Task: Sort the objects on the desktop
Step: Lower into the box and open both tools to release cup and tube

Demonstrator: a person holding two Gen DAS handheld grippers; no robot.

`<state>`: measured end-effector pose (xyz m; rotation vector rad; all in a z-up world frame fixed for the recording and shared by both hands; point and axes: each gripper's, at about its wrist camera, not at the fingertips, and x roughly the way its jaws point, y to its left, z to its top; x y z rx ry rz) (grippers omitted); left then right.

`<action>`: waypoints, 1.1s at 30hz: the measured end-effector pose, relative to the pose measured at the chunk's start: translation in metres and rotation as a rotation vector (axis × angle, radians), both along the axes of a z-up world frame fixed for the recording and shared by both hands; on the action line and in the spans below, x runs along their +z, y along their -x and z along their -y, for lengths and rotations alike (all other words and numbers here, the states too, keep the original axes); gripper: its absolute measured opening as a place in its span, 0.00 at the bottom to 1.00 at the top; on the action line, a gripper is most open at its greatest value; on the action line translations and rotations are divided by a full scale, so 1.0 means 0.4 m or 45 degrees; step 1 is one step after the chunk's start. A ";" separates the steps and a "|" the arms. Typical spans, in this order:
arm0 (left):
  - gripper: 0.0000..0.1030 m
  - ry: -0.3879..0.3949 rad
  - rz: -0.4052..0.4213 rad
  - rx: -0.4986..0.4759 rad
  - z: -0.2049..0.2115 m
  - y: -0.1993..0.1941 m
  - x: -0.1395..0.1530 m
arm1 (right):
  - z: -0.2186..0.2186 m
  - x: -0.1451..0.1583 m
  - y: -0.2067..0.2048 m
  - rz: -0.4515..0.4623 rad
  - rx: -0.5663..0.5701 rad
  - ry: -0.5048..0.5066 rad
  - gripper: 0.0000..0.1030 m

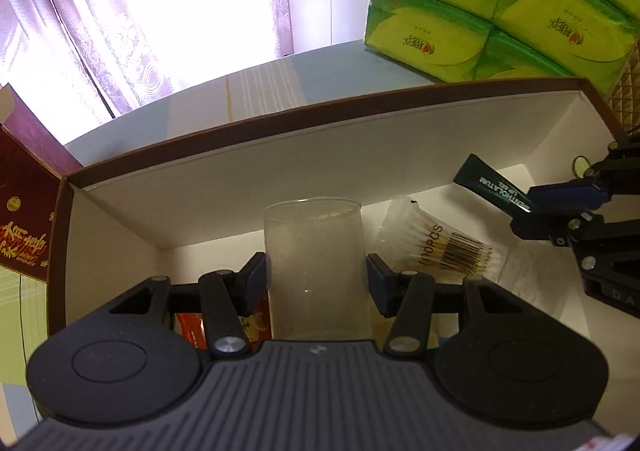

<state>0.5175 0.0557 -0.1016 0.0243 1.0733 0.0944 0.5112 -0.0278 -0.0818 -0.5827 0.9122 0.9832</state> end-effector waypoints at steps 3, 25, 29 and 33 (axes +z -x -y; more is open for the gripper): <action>0.53 0.018 -0.013 0.014 -0.010 -0.003 -0.006 | 0.000 -0.003 -0.004 0.001 -0.002 0.002 0.12; 0.67 -0.022 0.010 0.016 -0.025 0.047 0.021 | 0.002 -0.006 0.007 0.034 -0.024 -0.048 0.37; 0.71 -0.019 0.046 0.020 -0.022 0.075 0.046 | 0.042 0.029 0.035 0.025 -0.016 -0.149 0.67; 0.76 -0.014 0.090 0.012 -0.014 0.110 0.082 | 0.073 0.058 0.082 0.078 -0.043 -0.209 0.92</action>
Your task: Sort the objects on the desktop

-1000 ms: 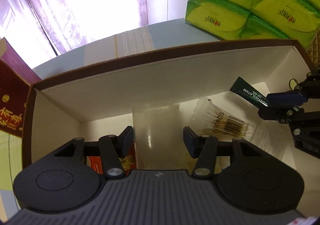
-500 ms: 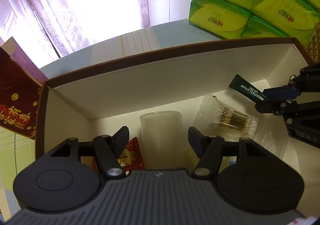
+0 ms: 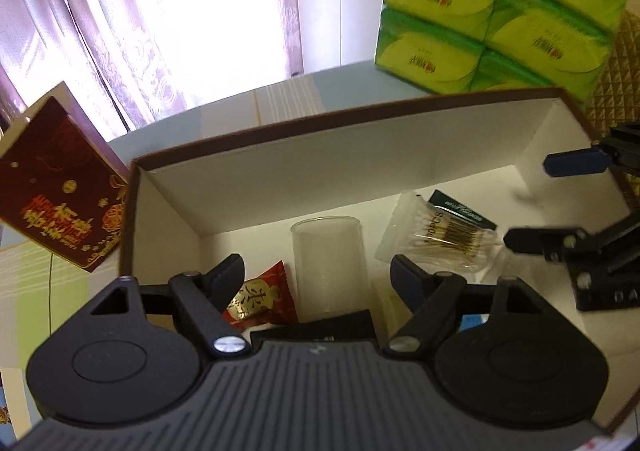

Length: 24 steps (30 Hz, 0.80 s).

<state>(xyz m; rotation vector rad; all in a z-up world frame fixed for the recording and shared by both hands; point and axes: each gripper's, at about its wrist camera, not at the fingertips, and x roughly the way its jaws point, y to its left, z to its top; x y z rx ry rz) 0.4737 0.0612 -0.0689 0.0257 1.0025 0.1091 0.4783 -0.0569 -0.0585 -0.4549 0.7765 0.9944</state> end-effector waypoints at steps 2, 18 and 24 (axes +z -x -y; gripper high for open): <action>0.78 0.009 0.018 -0.006 0.007 0.016 0.017 | 0.013 0.013 0.022 0.011 -0.016 -0.020 0.97; 0.89 0.018 0.170 0.012 0.070 0.213 0.126 | 0.136 0.087 0.183 -0.032 -0.239 -0.157 0.98; 0.96 -0.028 0.213 0.087 0.095 0.299 0.149 | 0.181 0.120 0.246 0.022 -0.345 -0.203 0.98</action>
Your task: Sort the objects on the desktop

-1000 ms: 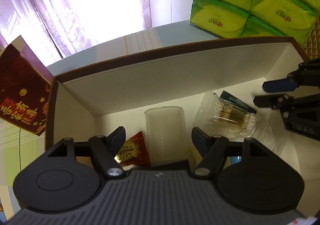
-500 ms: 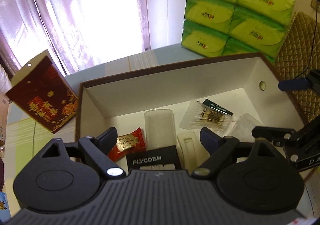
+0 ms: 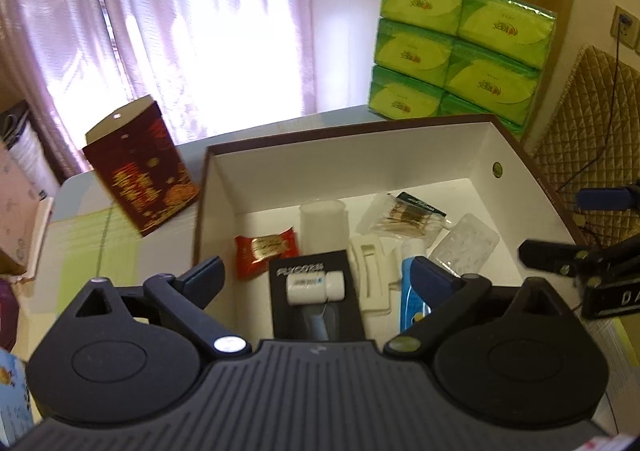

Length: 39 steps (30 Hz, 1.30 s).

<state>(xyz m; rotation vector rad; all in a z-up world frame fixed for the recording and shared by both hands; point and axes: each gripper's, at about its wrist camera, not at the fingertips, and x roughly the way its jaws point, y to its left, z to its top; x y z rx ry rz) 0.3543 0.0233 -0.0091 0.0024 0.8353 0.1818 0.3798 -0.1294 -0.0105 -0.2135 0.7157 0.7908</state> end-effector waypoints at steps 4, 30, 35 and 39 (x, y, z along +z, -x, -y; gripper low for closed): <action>0.97 -0.067 0.030 0.024 0.020 0.055 0.014 | 0.020 0.017 0.044 0.004 -0.007 -0.013 0.98; 0.97 0.028 0.065 0.121 0.047 0.337 0.108 | 0.092 0.087 0.310 -0.044 -0.063 -0.075 0.98; 0.97 0.030 0.072 0.125 0.047 0.387 0.113 | 0.106 0.089 0.361 -0.048 -0.090 -0.067 0.98; 0.97 0.034 0.072 0.094 0.049 0.418 0.114 | 0.114 0.089 0.399 -0.048 -0.122 -0.067 0.98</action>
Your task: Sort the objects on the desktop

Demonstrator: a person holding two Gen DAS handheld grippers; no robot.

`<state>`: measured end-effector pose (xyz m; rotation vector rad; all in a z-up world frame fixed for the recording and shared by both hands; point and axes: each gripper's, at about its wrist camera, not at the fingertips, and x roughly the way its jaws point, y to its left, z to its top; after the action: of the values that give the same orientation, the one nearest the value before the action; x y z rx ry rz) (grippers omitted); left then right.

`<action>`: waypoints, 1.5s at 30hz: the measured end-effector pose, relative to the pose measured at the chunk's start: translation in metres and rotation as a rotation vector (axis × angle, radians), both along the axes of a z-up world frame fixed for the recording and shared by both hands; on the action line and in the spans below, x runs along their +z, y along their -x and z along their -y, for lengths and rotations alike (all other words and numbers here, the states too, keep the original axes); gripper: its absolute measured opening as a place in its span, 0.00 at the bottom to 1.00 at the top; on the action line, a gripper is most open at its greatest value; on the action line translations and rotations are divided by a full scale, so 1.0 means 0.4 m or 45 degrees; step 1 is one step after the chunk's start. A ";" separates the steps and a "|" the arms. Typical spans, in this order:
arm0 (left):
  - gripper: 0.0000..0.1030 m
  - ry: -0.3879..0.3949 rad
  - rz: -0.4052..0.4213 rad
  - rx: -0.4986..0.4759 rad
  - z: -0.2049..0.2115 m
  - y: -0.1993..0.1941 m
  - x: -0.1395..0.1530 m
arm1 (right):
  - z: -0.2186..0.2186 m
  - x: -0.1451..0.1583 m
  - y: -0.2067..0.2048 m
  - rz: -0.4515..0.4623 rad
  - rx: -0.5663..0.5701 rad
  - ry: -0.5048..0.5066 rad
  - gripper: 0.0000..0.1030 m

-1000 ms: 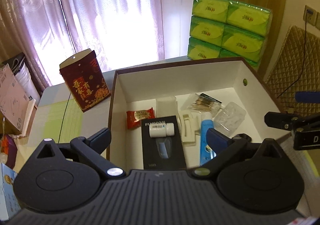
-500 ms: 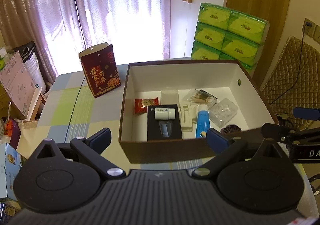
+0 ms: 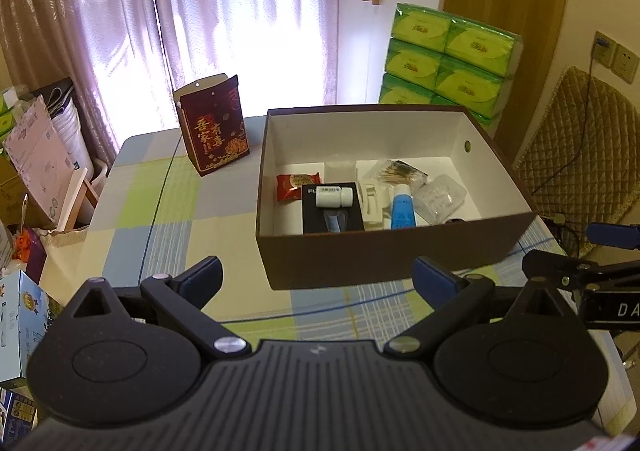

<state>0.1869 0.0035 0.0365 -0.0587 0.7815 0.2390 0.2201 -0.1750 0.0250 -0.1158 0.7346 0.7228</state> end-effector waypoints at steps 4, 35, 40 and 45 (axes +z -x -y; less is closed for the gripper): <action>0.97 0.011 0.001 -0.024 0.003 0.029 -0.002 | 0.005 0.002 0.039 0.001 -0.015 0.005 0.98; 0.97 -0.026 -0.070 0.125 0.126 0.166 -0.020 | 0.140 -0.018 0.122 0.036 0.129 0.067 0.98; 0.97 -0.041 -0.079 0.154 0.151 0.182 -0.020 | 0.157 -0.028 0.125 0.016 0.160 0.070 0.98; 0.97 -0.049 -0.091 0.174 0.168 0.198 -0.026 | 0.167 -0.040 0.133 -0.001 0.185 0.080 0.98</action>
<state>0.1078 -0.0638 0.0261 -0.0678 0.8450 0.3874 0.1667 -0.2420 0.0090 -0.2275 0.7551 0.8381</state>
